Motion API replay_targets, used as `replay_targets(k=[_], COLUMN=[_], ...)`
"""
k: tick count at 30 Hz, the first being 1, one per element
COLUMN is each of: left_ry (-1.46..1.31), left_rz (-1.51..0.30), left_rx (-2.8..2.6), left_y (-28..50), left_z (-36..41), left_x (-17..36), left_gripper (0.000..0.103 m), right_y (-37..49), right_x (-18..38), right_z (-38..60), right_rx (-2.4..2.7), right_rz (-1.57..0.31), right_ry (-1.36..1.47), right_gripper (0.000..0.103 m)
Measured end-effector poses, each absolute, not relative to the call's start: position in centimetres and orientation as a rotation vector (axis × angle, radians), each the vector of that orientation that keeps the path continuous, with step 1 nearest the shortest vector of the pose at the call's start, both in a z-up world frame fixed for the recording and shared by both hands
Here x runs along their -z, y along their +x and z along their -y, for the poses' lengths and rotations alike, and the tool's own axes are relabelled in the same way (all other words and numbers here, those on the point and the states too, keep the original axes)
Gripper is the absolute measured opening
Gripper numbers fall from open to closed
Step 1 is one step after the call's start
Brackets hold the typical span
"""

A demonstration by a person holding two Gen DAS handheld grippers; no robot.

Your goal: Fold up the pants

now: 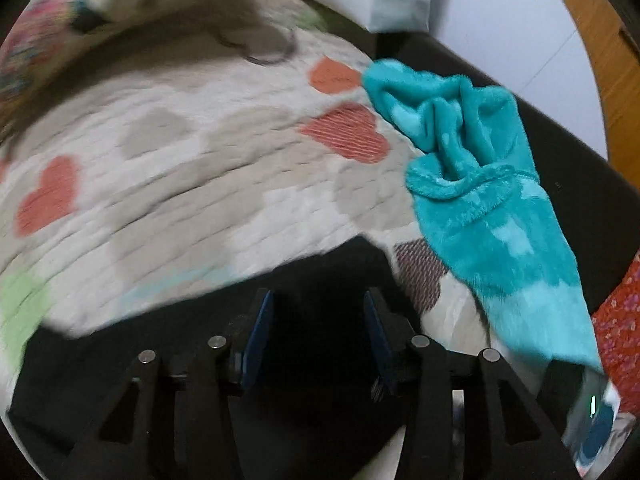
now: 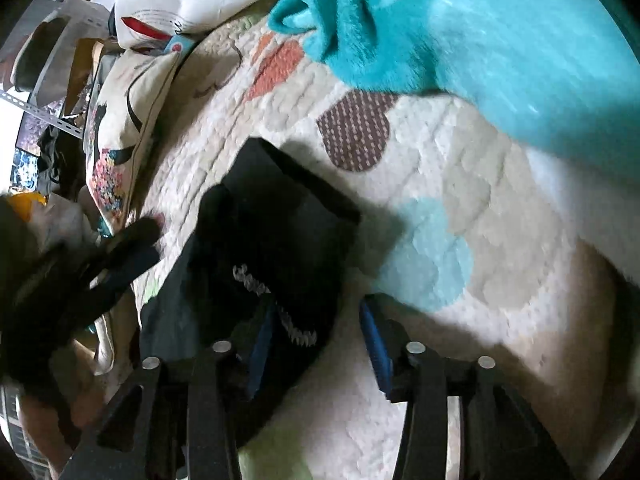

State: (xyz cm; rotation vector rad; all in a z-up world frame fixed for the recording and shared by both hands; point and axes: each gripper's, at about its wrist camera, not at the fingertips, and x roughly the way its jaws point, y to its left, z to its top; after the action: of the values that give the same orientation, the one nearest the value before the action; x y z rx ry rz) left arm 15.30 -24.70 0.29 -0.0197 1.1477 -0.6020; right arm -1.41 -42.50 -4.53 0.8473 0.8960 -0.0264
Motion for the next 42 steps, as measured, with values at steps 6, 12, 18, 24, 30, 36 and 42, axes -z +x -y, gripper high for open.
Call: replay_targets(k=[6, 12, 18, 24, 30, 36, 42], left_ry=[0.077, 0.265, 0.164, -0.025, -0.266, -0.546, -0.788], left_rz=[-1.202, -1.201, -1.104, -1.026, -0.957, -0.935, -1.006], left_rx=[0.693, 0.73, 0.745, 0.707, 0.602, 0.467, 0.275], left_y=[18.2, 17.0, 15.0, 13.2, 11.1, 8.3, 6.6], left_z=[29.8, 32.0, 28.3, 19.8, 8.5, -2.8, -9.9], left_x=[2.3, 2.5, -2.0, -7.1, -8.8, -5.2, 1.0], left_gripper=[0.054, 0.018, 0.013, 0.013, 0.013, 0.013, 0.018], right_y=[-0.2, 1.2, 1.3, -0.1, -1.2, -1.8, -2.6], right_x=[4.5, 4.1, 2.0, -3.2, -6.6, -6.3, -2.4], right_z=[42.1, 41.4, 39.8, 34.7, 26.9, 17.2, 10.9], right_rx=[0.028, -0.022, -0.113, -0.256, -0.42, -0.557, -0.585], right_rz=[-0.839, -0.867, -0.86, -0.77, -0.76, -0.808, -0.874], right_ry=[0.806, 0.768, 0.719, 0.533, 0.332, 0.096, -0.147], right_gripper=[0.061, 0.048, 0.02, 0.019, 0.019, 0.019, 0.031])
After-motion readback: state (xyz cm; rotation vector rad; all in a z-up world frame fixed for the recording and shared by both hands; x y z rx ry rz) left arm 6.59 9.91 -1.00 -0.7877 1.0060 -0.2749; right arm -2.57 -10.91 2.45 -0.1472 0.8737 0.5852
